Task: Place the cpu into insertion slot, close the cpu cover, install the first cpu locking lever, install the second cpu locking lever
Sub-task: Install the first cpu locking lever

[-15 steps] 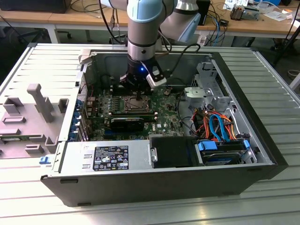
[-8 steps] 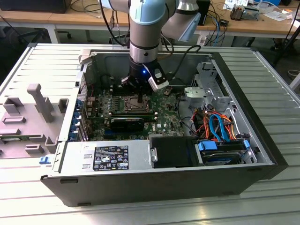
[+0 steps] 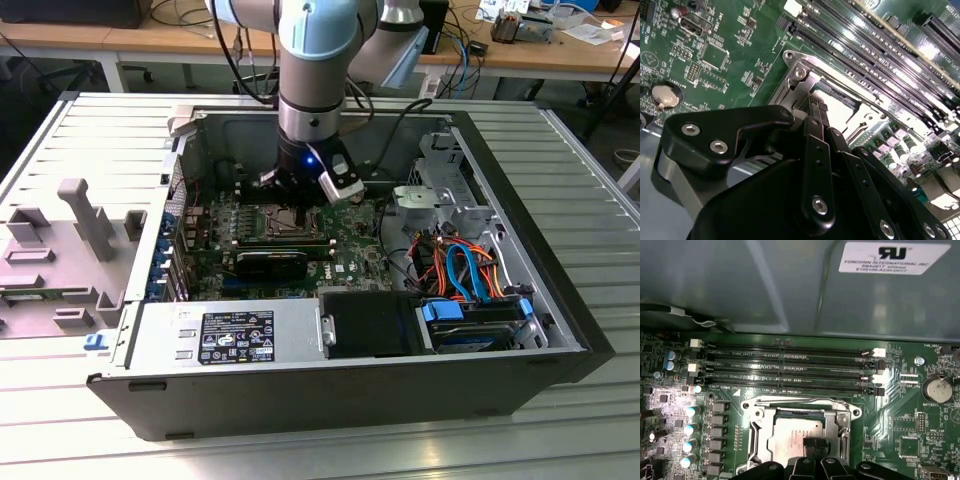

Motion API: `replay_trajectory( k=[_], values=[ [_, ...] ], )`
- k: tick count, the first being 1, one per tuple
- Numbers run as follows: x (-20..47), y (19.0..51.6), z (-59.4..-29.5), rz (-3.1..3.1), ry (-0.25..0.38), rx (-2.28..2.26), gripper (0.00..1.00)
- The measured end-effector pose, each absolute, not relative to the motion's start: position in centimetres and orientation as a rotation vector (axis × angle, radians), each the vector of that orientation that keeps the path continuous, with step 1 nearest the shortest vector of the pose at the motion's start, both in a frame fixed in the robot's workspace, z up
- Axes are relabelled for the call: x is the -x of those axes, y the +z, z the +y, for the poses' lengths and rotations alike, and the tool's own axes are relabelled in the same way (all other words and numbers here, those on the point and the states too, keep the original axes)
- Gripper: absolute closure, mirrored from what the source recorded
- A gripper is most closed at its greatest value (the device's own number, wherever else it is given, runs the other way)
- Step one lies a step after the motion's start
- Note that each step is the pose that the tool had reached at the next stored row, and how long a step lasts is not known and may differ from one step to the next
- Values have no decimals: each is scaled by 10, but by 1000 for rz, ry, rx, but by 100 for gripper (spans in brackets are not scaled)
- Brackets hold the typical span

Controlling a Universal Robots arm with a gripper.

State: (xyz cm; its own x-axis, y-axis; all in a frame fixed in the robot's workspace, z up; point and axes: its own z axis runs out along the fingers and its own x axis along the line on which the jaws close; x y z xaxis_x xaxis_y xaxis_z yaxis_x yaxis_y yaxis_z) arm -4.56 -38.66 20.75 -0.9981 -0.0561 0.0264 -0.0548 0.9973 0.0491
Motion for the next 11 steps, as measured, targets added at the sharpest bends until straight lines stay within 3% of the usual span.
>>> replay_trajectory(
  k=[11],
  values=[
    [45,235,-387,-3112,-75,-86,89]
  ],
)
